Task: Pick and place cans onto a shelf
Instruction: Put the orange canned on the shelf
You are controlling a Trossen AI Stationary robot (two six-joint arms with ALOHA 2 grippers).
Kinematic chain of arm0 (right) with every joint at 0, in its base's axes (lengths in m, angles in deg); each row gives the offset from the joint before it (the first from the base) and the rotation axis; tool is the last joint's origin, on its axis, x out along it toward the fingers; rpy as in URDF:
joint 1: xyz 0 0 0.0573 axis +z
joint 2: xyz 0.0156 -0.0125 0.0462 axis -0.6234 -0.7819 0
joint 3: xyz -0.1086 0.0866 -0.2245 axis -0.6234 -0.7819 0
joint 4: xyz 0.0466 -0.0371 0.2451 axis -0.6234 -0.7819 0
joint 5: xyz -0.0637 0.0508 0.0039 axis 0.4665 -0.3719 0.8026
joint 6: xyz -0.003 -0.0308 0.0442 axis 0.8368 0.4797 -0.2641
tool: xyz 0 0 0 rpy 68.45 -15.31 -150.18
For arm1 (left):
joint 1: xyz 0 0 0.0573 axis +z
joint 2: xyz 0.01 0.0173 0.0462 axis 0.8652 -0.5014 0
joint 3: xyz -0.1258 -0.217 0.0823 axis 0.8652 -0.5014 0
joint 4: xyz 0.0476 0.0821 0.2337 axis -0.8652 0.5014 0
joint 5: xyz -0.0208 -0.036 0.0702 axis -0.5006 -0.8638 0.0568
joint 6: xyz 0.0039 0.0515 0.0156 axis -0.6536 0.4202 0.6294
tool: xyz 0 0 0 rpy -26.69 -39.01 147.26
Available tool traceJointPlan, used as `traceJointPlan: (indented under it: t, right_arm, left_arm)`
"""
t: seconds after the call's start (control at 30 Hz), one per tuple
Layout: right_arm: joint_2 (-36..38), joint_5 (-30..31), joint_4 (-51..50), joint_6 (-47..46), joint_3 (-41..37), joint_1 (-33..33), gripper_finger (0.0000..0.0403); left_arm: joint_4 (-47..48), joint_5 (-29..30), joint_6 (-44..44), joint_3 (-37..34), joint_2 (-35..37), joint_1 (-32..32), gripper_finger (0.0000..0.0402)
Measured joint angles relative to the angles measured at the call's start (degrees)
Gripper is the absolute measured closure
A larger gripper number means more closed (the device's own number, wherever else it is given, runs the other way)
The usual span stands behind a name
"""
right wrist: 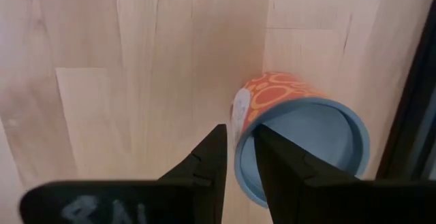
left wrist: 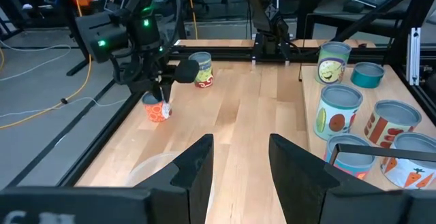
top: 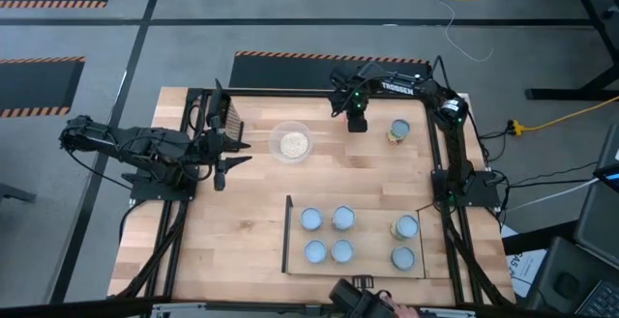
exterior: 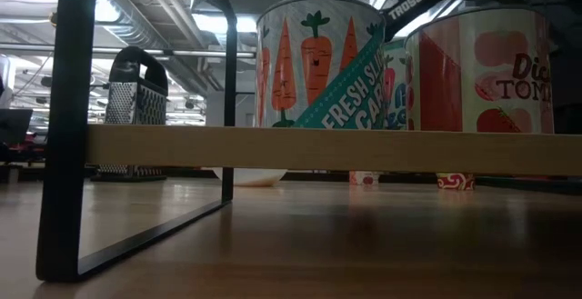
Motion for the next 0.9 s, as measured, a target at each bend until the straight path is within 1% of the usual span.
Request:
traceJointPlan:
  t: [0.33,0.43,0.57,0.73,0.8,0.9]
  right_arm:
    - [-0.27,0.12,0.11,-0.26,0.00,0.00,0.0325]
    - [-0.27,0.45,0.22,-0.27,0.00,0.02,0.0345]
    - [-0.27,0.50,0.18,-0.31,0.00,0.02,0.0389]
    - [-0.26,0.70,-0.06,-0.38,0.05,0.52,0.0393]
    - [-0.23,2.61,-1.33,-0.33,0.43,1.24,0.0397]
    - [0.03,7.20,-4.69,-0.28,2.26,3.01,0.0397]
  left_arm:
    - [0.00,0.00,0.00,0.00,0.01,0.02,0.0266]
    - [0.00,0.00,0.00,0.00,0.02,0.00,0.0266]
    - [0.00,0.00,0.02,0.00,0.02,0.01,0.0266]
    - [0.00,0.00,0.01,0.00,0.01,0.00,0.0266]
    - [0.01,0.00,0.00,0.00,0.01,0.00,0.0266]
    - [0.02,0.00,0.00,-0.02,0.00,0.02,0.0266]
